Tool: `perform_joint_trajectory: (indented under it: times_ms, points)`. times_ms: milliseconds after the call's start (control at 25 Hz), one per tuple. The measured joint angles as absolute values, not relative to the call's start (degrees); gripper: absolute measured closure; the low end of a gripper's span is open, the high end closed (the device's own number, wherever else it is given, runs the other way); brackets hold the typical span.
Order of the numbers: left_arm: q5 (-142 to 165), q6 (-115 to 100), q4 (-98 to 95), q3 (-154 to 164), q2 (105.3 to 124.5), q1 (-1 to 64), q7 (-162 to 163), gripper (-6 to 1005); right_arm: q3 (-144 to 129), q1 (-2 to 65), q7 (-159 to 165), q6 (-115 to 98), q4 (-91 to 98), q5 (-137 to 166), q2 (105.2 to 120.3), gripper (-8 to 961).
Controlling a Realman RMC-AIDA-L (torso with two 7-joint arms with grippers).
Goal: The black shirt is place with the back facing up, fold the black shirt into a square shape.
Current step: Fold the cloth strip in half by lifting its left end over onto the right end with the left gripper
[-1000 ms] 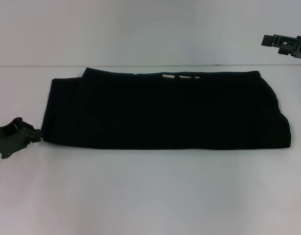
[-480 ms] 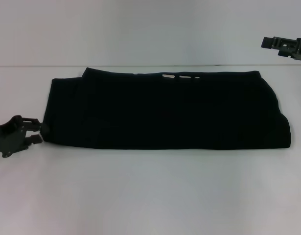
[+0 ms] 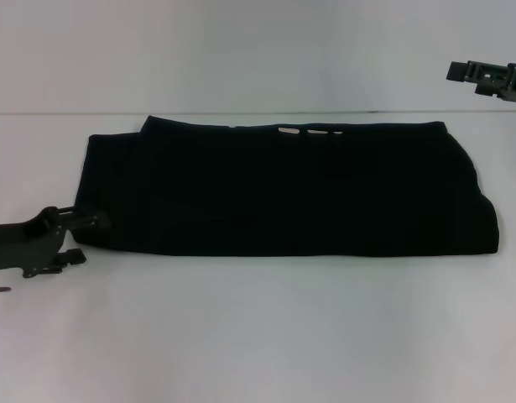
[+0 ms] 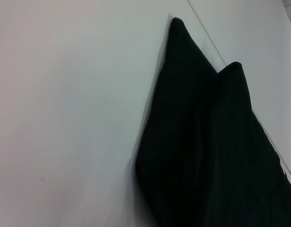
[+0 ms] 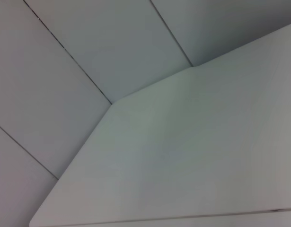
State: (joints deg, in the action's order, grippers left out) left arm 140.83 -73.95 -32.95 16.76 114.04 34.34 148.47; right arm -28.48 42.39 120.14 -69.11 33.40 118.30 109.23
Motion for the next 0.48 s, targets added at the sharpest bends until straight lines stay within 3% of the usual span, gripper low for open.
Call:
perform_joint_trajectory:
  times_ms: [480]
  points:
    - [140.66,-69.82,-31.03,19.58,114.18,36.11,148.26,155,-28.35,42.45,120.14,-69.08,33.40,118.30,109.24,79]
